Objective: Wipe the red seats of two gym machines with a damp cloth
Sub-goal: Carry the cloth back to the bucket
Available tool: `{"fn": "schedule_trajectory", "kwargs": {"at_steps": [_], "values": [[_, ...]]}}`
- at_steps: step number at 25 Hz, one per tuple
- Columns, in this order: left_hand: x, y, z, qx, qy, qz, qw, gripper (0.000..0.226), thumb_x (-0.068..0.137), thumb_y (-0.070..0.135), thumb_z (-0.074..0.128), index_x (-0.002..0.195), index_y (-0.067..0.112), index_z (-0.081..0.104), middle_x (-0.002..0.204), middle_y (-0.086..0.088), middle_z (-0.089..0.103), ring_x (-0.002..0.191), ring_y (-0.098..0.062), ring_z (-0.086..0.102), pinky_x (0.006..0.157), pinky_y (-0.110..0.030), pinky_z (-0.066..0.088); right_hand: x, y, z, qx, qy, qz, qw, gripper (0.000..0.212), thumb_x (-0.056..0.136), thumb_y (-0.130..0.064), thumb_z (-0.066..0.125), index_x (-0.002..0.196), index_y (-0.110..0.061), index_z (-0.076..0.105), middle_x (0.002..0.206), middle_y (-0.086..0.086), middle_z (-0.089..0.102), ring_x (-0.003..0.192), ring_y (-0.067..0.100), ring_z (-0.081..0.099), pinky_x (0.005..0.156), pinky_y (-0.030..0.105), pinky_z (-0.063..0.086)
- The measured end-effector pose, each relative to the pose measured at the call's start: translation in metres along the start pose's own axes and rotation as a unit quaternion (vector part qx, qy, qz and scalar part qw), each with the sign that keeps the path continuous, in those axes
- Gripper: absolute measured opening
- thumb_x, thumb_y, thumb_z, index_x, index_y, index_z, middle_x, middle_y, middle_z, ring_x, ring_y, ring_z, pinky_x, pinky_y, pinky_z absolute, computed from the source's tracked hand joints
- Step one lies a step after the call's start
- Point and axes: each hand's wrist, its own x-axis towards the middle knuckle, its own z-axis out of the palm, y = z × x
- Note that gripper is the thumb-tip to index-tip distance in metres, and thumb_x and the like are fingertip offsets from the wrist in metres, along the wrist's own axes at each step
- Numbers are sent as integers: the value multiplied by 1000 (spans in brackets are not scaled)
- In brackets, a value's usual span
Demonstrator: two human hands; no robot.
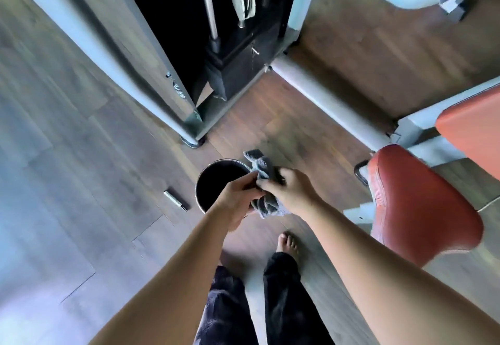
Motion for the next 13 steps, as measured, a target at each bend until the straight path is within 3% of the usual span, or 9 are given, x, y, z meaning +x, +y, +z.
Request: {"fn": "schedule_trajectory", "kwargs": {"at_steps": [2, 4, 7, 13], "values": [[19, -14, -6, 0, 37, 7, 999, 50, 90, -12, 61, 110, 31, 78, 106, -9, 79, 100, -29, 73, 96, -48, 57, 17, 23, 13, 35, 17, 25, 999, 36, 77, -51, 69, 70, -16, 66, 62, -9, 65, 61, 17, 58, 59, 33, 44], [41, -29, -17, -14, 89, -1, 996, 46, 88, -10, 58, 95, 29, 81, 89, -6, 77, 84, -28, 70, 83, -43, 59, 36, 47, 26, 90, 44, 65, 993, 32, 79, -27, 66, 57, -14, 47, 53, -8, 39, 55, 17, 36, 55, 33, 26], [71, -52, -36, -58, 150, -42, 986, 48, 85, -9, 47, 75, 26, 79, 73, -7, 65, 66, -24, 58, 63, -32, 53, 63, 74, 42, 113, 84, 112, 984, 24, 74, -13, 57, 59, -7, 39, 58, 1, 30, 58, 17, 27, 55, 32, 19], [128, -89, -62, -119, 208, -76, 968, 39, 86, -11, 40, 82, 16, 68, 73, -6, 61, 68, -22, 55, 65, -32, 48, 114, 126, 77, 141, 102, 162, 971, 30, 78, -6, 59, 58, -18, 40, 61, 4, 31, 62, 17, 27, 55, 33, 19]]}}
